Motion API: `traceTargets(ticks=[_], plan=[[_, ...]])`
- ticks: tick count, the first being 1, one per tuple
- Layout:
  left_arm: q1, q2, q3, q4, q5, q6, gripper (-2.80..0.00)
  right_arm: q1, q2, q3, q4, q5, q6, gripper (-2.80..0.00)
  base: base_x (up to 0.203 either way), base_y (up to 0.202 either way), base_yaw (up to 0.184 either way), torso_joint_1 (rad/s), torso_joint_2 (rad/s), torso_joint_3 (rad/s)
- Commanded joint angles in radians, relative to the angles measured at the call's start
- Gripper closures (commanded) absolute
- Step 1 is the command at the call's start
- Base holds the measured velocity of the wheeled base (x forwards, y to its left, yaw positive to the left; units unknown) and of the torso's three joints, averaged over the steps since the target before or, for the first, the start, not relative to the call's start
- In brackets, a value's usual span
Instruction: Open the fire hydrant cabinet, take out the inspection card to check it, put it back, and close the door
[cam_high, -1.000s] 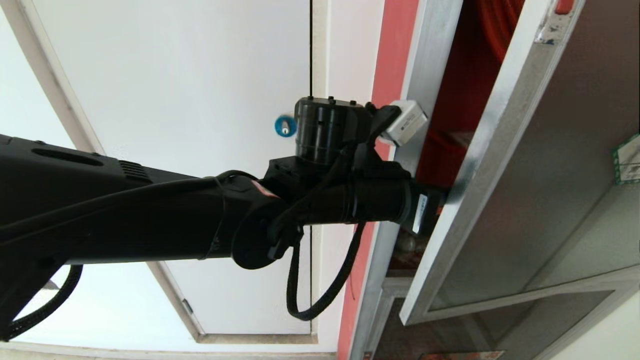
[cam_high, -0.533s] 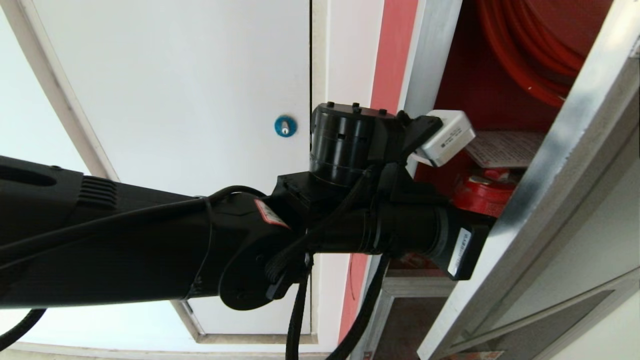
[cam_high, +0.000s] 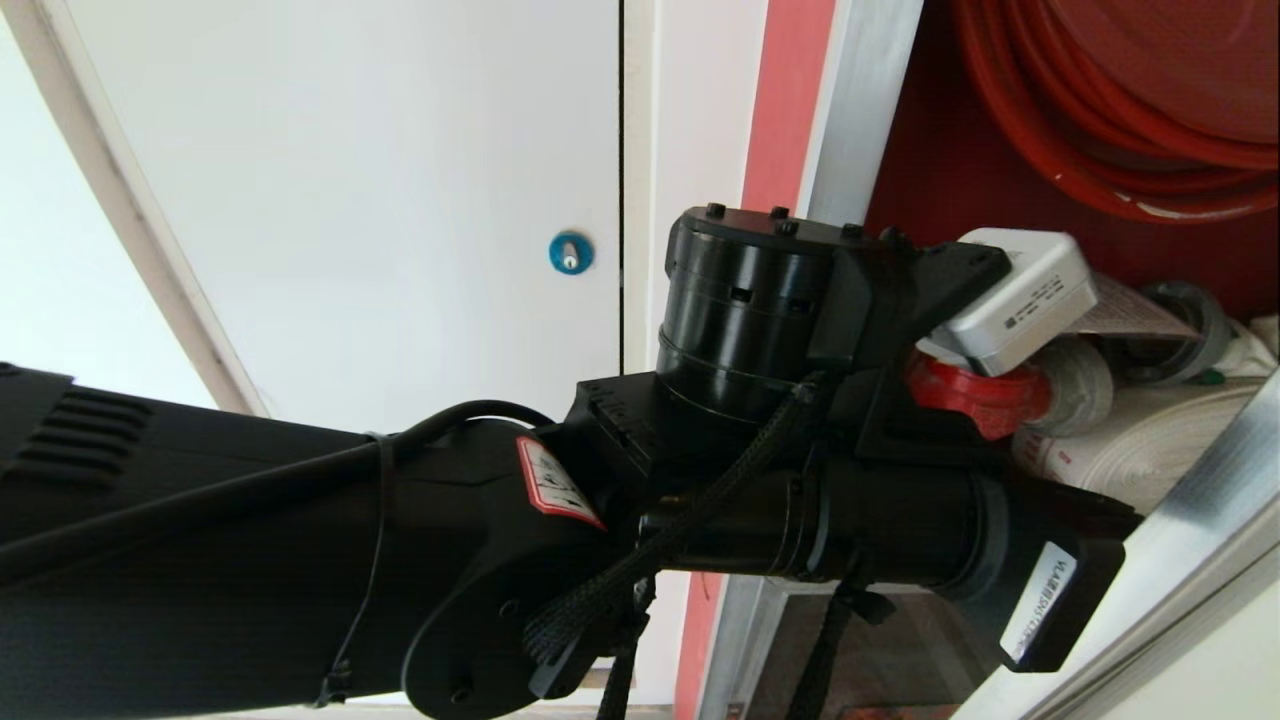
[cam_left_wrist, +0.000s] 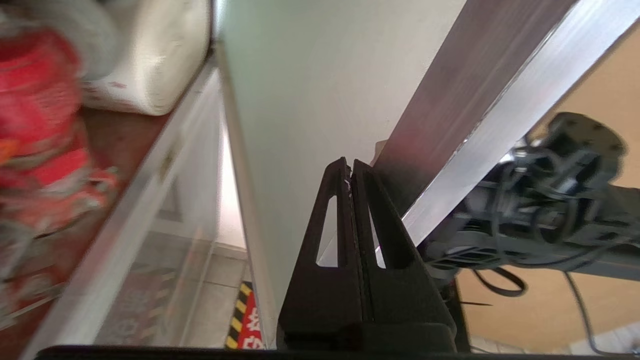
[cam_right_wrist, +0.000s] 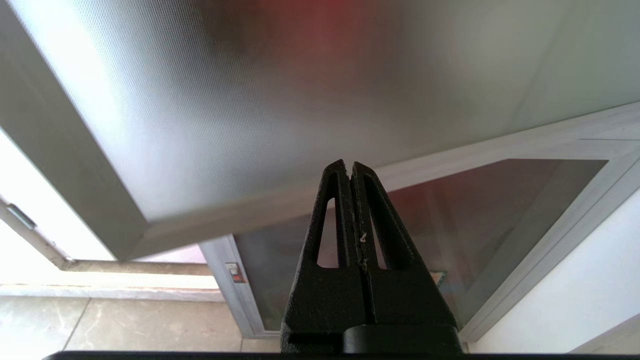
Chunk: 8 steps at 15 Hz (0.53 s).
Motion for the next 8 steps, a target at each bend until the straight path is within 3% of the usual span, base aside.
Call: traceTargets(ticks=[1, 8], plan=[[-0.030, -0.007, 0.000, -0.001, -0.003, -0.001, 0.00, 0.000, 0.002, 0.000, 0.000, -0.001, 0.000, 0.00, 0.000, 0.000, 0.000, 0.000, 0.00, 0.000], [-0.109, -0.028, 0.006, -0.002, -0.003, -0.001, 0.00, 0.000, 0.002, 0.000, 0.000, -0.001, 0.000, 0.00, 0.000, 0.000, 0.000, 0.000, 0.00, 0.000]])
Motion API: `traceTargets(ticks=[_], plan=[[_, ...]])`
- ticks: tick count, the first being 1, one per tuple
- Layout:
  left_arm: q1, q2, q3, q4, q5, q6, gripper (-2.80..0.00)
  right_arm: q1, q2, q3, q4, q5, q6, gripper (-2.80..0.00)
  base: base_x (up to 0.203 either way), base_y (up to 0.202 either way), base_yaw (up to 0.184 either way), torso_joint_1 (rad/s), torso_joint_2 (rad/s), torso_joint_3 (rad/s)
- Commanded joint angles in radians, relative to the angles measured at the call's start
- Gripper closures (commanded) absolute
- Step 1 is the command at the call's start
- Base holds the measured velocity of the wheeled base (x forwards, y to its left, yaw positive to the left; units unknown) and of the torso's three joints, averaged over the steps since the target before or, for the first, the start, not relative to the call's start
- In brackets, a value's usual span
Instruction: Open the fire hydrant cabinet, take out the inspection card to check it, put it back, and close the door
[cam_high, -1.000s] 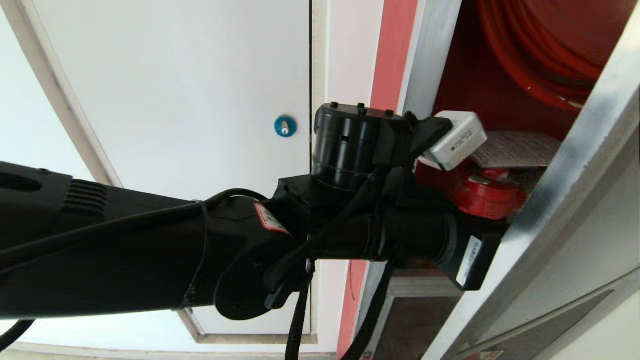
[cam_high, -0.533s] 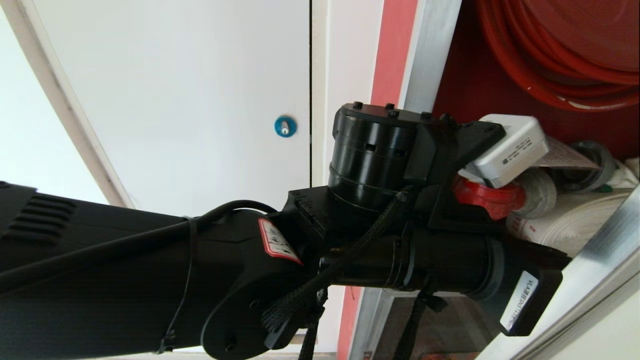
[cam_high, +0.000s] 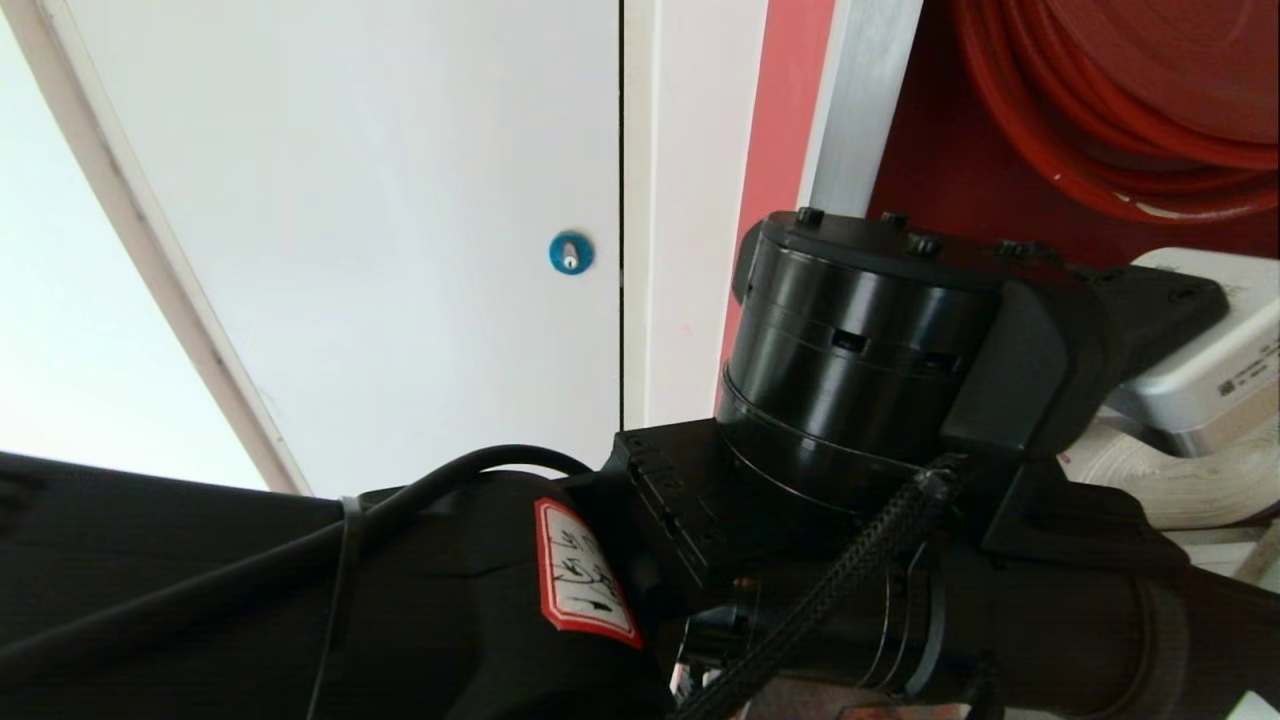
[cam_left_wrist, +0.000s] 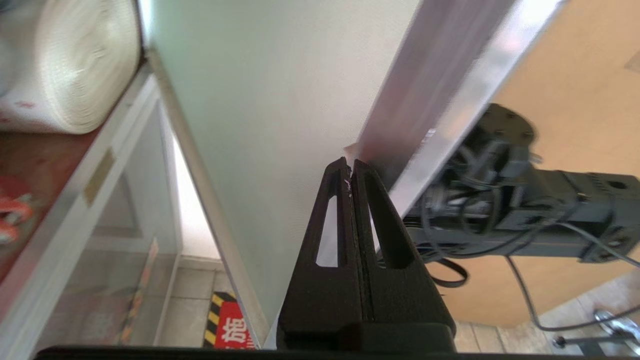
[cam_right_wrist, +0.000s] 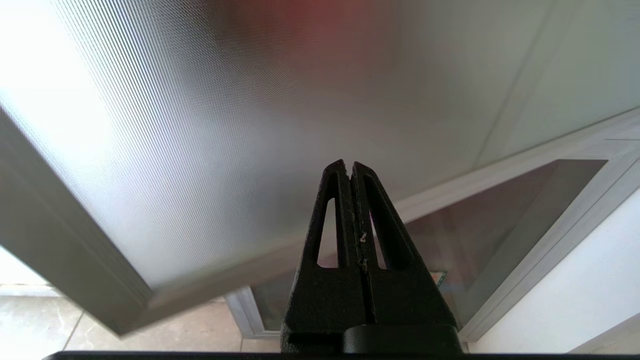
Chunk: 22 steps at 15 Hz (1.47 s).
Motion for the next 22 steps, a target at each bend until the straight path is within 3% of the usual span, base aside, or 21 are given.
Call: traceTargets(ticks=[1, 11, 14, 18, 22], plan=[[-0.015, -0.008, 0.002, -0.002, -0.002, -0.001, 0.00, 0.000, 0.002, 0.000, 0.000, 0.000, 0.000, 0.00, 0.000, 0.000, 0.000, 0.000, 0.00, 0.000], [-0.040, -0.003, 0.004, -0.004, 0.004, -0.001, 0.00, 0.000, 0.002, 0.000, 0.000, 0.000, 0.000, 0.00, 0.000, 0.000, 0.000, 0.000, 0.00, 0.000], [-0.007, 0.001, 0.021, -0.008, 0.029, -0.001, 0.00, 0.000, 0.002, 0.000, 0.000, 0.000, 0.000, 0.00, 0.000, 0.000, 0.000, 0.000, 0.00, 0.000], [0.134, -0.005, 0.077, -0.010, 0.026, -0.005, 0.00, 0.000, 0.002, 0.000, 0.000, 0.000, 0.000, 0.00, 0.000, 0.000, 0.000, 0.000, 0.00, 0.000], [0.295, -0.074, 0.208, -0.011, 0.023, 0.006, 0.00, 0.000, 0.002, 0.000, 0.000, 0.001, 0.000, 0.00, 0.000, 0.000, 0.000, 0.000, 0.00, 0.000]])
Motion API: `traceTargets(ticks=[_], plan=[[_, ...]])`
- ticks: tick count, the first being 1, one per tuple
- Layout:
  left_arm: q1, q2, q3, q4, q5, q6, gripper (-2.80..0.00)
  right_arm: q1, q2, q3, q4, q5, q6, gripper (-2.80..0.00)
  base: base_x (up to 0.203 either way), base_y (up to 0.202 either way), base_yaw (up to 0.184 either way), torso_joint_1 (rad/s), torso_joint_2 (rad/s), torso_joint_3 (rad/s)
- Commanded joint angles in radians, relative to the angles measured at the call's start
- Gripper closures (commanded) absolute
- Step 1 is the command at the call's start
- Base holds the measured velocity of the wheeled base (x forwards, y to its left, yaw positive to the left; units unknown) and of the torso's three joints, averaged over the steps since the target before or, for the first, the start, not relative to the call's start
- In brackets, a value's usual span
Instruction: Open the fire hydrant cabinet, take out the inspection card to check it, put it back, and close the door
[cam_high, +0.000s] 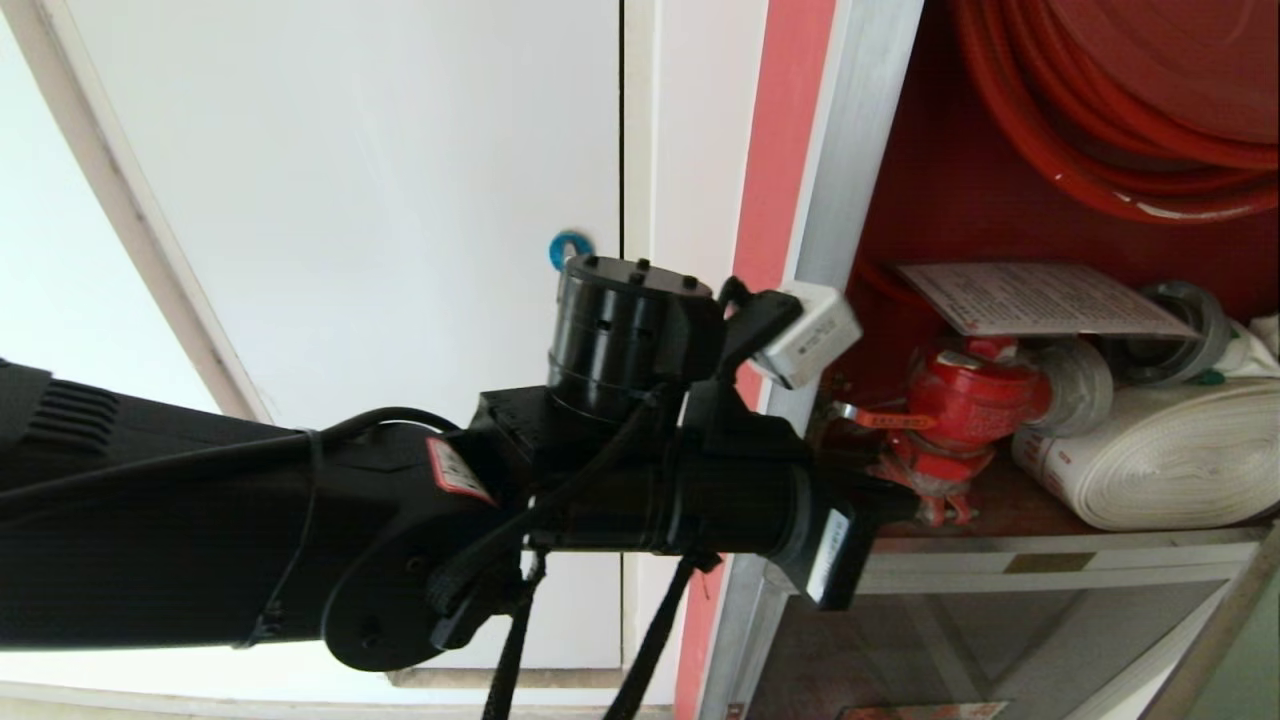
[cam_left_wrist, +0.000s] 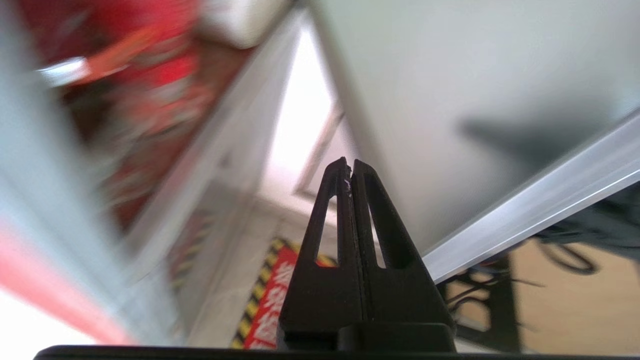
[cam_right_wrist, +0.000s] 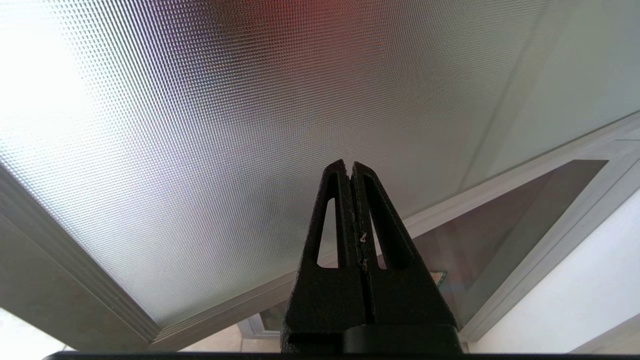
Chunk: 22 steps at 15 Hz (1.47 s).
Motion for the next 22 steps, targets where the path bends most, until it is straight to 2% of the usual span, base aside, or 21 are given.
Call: traceTargets(ticks=[1, 6, 10, 13, 15, 18, 20, 21, 22], plan=[[0.088, -0.065, 0.081, -0.001, -0.003, 0.011, 0.00, 0.000, 0.002, 0.000, 0.000, 0.001, 0.000, 0.00, 0.000, 0.000, 0.000, 0.000, 0.00, 0.000], [0.406, -0.255, 0.329, -0.002, -0.003, 0.099, 0.00, 0.000, 0.002, 0.000, 0.000, 0.001, 0.001, 0.00, 0.000, 0.000, 0.000, 0.000, 0.00, 0.000], [0.704, -0.433, 0.494, -0.002, -0.002, 0.183, 0.00, 0.000, 0.002, 0.000, 0.000, 0.001, 0.001, 0.00, 0.000, 0.000, 0.000, 0.000, 0.00, 0.000], [0.857, -0.597, 0.602, -0.002, -0.004, 0.240, 0.00, 0.000, 0.002, 0.000, 0.000, 0.001, 0.001, 0.00, 0.000, 0.000, 0.000, 0.000, 0.00, 0.000], [0.903, -0.729, 0.686, 0.000, -0.006, 0.246, 0.00, 0.000, 0.002, 0.000, 0.000, 0.000, 0.001, 0.00, 0.000, 0.000, 0.000, 0.000, 0.00, 0.000], [0.919, -0.975, 0.826, 0.015, -0.007, 0.249, 0.00, 0.000, 0.002, 0.000, 0.000, 0.001, 0.001, 0.00, 0.000, 0.000, 0.000, 0.000, 0.00, 0.000], [0.926, -1.152, 0.884, 0.063, 0.003, 0.249, 0.00, 0.000, 0.002, 0.000, 0.000, -0.001, 0.001, 0.00, 0.000, 0.000, 0.000, 0.000, 0.00, 0.000], [0.925, -1.220, 0.899, 0.095, 0.032, 0.254, 0.00, 0.000, 0.002, 0.000, 0.000, 0.001, 0.001, 0.00, 0.000, 0.000, 0.000, 0.000, 0.00, 0.000], [0.920, -1.280, 0.912, 0.123, 0.125, 0.265, 0.00, 0.000, 0.002, 0.000, 0.000, 0.001, 0.001, 0.00, 0.000, 0.000, 0.000, 0.000, 0.00, 0.000]])
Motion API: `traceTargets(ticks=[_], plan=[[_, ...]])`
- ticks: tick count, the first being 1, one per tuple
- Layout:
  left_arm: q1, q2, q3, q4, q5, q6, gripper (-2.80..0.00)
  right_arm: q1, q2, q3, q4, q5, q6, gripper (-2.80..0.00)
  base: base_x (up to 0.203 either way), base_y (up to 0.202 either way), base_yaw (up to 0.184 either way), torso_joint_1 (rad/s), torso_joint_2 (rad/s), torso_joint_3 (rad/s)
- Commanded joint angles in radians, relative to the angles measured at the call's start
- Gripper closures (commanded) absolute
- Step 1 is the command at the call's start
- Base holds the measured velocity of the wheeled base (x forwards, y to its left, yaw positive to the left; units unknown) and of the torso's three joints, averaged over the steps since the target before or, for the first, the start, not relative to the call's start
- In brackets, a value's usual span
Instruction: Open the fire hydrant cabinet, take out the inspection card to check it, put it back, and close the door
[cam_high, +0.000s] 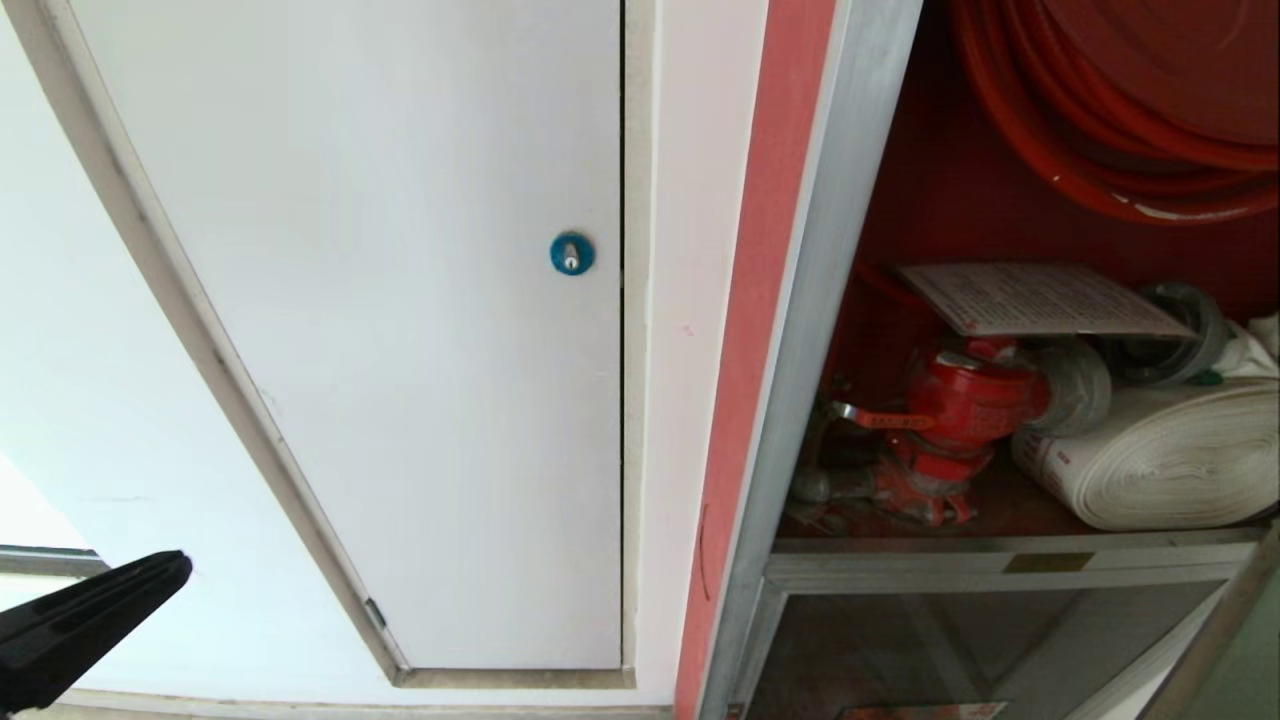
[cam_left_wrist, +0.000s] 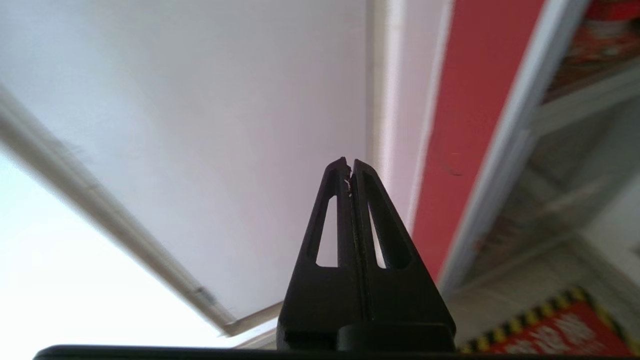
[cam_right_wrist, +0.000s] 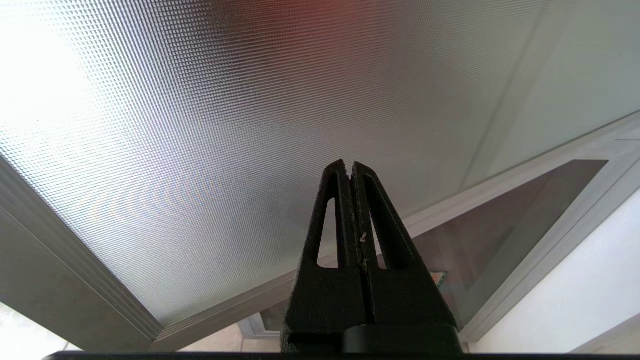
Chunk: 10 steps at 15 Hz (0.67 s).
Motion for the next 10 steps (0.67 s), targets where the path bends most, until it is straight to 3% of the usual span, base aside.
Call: traceTargets(ticks=[1, 6, 10], plan=[[-0.003, -0.187, 0.025, 0.021, 0.116, 0.009, 0.00, 0.000, 0.002, 0.000, 0.000, 0.001, 0.000, 0.00, 0.000, 0.000, 0.000, 0.000, 0.00, 0.000], [0.073, -0.409, 0.076, 0.043, 0.166, -0.001, 0.00, 0.000, 0.002, 0.000, 0.000, 0.000, 0.000, 0.00, 0.000, 0.000, 0.000, 0.000, 0.00, 0.000], [0.042, -0.522, 0.149, 0.050, 0.191, -0.013, 0.00, 0.000, 0.002, 0.000, 0.000, -0.001, 0.000, 0.00, 0.000, 0.000, 0.000, 0.000, 0.00, 0.000]])
